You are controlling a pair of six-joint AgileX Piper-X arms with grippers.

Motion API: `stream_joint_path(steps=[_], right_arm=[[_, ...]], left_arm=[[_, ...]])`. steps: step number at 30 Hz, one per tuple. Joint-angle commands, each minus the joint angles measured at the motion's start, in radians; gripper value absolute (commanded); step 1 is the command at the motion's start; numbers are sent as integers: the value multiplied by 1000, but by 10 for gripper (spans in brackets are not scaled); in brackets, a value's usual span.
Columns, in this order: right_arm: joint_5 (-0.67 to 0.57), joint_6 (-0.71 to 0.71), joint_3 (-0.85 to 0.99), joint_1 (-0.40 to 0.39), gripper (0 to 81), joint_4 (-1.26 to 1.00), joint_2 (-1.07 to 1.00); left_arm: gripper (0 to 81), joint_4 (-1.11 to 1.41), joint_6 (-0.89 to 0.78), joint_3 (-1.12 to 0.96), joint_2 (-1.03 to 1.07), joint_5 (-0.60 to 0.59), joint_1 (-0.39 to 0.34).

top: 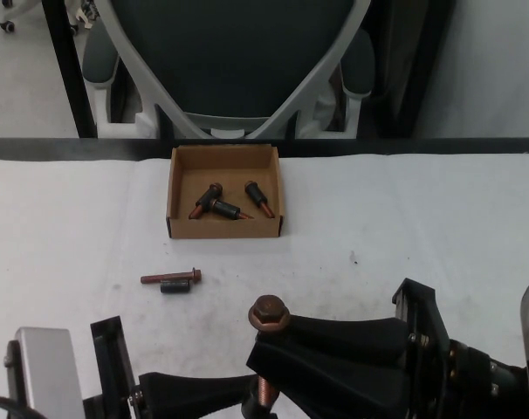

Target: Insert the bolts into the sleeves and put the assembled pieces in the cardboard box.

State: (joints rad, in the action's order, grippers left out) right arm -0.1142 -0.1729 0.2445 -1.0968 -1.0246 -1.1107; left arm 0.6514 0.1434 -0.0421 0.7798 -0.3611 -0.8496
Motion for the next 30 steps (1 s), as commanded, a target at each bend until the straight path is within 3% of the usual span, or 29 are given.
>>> stream_joint_path(steps=[1,14,30], right_arm=[[-3,-7,12,-4,2,7,3],[4,24,12,-7,2,25,3],[3,44,17,-7,2,-12,3]], left_arm=[[8,27,-8,-15,1,-7,3],[8,70,-130,-15,1,-8,3],[8,-35,44,-13,1,-3,3]])
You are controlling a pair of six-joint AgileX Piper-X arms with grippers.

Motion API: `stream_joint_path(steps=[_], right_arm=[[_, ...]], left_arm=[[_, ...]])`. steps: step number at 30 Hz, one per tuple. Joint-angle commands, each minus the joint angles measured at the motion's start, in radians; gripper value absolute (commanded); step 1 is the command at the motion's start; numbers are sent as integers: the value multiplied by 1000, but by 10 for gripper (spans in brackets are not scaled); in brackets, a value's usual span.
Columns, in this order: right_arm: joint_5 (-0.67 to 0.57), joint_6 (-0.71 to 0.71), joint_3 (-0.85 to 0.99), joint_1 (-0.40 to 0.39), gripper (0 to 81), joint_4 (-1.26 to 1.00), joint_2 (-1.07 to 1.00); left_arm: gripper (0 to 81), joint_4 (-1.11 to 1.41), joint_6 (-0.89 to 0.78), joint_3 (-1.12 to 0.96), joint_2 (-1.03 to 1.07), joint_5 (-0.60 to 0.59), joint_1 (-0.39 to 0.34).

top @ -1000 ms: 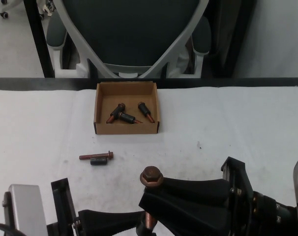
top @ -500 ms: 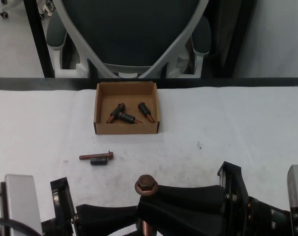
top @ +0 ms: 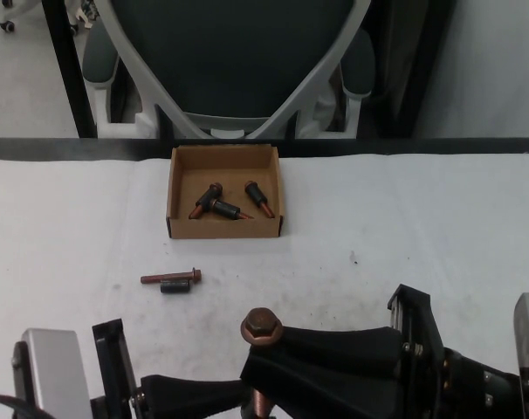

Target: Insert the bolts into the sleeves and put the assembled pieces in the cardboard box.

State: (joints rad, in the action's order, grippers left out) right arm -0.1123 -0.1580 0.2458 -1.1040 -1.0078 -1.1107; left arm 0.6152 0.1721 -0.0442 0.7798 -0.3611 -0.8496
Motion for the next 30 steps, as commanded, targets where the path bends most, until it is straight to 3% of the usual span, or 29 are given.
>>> stream_joint_path(steps=[1,10,30], right_arm=[[1,30,15,0,2,-29,3],[1,53,15,2,2,-3,3],[1,82,15,4,2,19,3]], left_arm=[[8,1,15,-10,1,-7,3],[8,1,9,-10,1,-65,3],[8,1,-15,-10,1,-44,3]])
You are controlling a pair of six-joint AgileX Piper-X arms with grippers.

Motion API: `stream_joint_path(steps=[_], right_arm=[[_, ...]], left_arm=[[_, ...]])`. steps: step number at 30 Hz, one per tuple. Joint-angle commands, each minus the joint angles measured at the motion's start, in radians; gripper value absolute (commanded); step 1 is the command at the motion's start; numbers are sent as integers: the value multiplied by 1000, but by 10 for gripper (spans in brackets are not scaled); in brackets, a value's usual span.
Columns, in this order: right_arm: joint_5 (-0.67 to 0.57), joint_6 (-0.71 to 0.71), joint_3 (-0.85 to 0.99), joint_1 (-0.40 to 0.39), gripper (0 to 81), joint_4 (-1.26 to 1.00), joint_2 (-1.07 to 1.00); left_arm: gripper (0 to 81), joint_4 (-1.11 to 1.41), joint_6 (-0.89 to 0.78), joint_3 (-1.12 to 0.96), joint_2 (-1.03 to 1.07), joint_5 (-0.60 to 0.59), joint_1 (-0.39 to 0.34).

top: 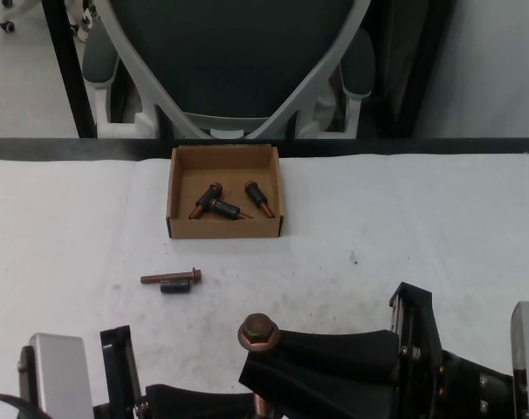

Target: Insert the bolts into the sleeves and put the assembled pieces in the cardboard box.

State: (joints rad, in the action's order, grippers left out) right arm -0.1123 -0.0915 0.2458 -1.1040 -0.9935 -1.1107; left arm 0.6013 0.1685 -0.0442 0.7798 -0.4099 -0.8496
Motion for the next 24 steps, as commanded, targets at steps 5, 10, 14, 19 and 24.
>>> stream_joint_path(steps=[5,10,14,19,24], right_arm=[[3,32,15,4,2,37,3],[26,50,15,4,2,39,3],[26,50,15,4,2,39,3],[26,54,15,4,2,39,3],[26,54,15,4,2,39,3]], left_arm=[[8,15,-19,-10,1,4,3],[8,15,-27,-10,1,4,3],[8,15,-27,-10,1,4,3],[8,15,-29,-10,1,4,3],[8,15,-34,-10,1,4,3]])
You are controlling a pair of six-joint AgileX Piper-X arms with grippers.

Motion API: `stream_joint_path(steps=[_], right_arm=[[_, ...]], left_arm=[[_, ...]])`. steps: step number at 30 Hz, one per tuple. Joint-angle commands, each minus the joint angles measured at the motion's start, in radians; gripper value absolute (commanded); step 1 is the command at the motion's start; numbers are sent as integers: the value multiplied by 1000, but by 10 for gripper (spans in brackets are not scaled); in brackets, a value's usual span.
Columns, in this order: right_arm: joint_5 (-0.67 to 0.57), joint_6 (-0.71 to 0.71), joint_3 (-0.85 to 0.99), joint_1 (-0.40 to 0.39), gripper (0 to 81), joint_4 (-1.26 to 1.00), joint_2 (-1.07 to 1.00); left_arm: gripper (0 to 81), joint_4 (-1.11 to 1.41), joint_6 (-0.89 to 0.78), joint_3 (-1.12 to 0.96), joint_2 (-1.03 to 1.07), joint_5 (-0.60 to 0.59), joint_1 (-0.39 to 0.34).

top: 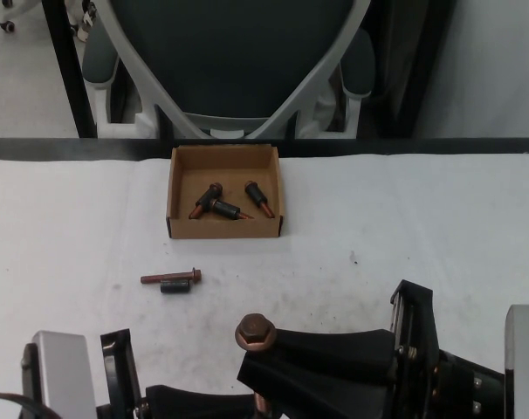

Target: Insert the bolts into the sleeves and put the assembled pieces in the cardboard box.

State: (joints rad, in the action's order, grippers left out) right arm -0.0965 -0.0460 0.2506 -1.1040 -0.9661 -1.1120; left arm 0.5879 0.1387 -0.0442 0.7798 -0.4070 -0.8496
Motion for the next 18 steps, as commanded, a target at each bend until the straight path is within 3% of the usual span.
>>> stream_joint_path(steps=[1,5,12,18], right_arm=[[10,9,10,4,2,11,4],[17,15,10,4,2,11,4],[31,27,10,4,2,11,4],[31,27,10,4,2,11,4]], left_arm=[[8,28,-5,-10,1,2,3],[8,28,-12,-10,1,64,3],[8,28,-26,-10,1,68,3],[8,42,-37,-10,1,-6,3]])
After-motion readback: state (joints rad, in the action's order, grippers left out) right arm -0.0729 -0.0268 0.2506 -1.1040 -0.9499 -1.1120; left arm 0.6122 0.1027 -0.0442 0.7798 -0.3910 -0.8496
